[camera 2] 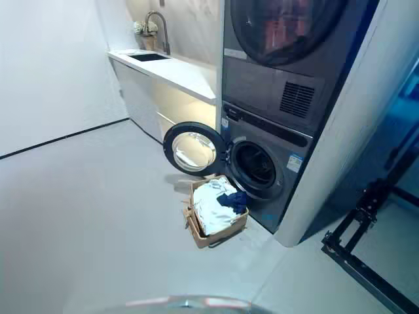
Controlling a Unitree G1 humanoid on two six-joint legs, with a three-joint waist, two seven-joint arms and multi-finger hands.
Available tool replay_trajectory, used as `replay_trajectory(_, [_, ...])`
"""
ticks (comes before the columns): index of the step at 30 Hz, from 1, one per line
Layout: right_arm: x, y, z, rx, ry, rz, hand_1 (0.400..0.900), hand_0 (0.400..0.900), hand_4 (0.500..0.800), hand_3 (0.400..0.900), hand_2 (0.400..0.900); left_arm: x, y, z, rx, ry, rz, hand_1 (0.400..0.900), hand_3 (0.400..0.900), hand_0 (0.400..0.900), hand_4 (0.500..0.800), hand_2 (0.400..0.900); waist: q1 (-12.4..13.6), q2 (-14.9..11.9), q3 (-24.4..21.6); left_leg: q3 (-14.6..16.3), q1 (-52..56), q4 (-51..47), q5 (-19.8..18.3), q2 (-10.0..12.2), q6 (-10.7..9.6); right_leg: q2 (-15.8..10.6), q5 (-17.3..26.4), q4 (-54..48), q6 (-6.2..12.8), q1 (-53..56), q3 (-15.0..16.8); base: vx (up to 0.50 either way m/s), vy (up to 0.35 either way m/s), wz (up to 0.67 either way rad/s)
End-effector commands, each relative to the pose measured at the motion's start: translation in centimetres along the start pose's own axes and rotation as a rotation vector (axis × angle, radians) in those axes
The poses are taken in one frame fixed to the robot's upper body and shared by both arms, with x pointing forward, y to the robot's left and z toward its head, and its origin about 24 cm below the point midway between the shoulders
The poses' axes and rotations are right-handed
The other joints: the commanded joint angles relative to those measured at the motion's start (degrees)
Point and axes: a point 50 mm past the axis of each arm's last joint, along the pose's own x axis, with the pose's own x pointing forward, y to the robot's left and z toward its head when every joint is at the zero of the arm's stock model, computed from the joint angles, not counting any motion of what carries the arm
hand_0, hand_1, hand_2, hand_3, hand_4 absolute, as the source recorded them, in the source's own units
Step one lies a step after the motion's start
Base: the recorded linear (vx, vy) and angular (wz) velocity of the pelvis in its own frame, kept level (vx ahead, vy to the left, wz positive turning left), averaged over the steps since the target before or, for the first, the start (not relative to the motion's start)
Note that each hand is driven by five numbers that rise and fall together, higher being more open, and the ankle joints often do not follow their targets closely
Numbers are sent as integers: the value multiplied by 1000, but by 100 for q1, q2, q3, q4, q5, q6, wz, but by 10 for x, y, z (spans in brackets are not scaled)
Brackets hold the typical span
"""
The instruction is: Put the clothes in the basket into the washing machine.
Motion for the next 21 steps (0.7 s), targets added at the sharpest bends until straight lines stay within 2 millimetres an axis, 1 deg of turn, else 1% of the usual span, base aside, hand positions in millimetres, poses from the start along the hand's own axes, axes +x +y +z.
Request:
replay_trajectory(1, [-1,5,47,-42,-140,7,900,900,800,900,900,-1,-21,41,-8,-124,-49,900,900,900,800,900,34,356,620,8,256,50,-924,-388,264,63,-444,41,62,202,94,0,0,0])
replay_trajectory(6, [-1,6,47,-36,-142,4,900,900,800,900,900,-1,-20,42,-15,-129,-39,900,900,900,800,900,36,358,634,3,252,50,-923,-392,264,61,-448,41,60,203,90,0,0,0])
replay_trajectory(14, [-1,7,43,-26,-132,8,900,900,800,900,900,-1,-23,38,-20,-116,-45,900,900,900,800,900,37,366,650,-6,264,50,-931,-394,265,62,-459,41,59,216,85,0,0,0])
replay_trajectory(21, [-2,6,47,-2,-144,4,900,900,800,900,900,-1,-22,38,-26,-115,-38,900,900,900,800,900,10,393,739,-16,235,50,-927,-394,272,69,-454,42,46,175,89,0,0,0])
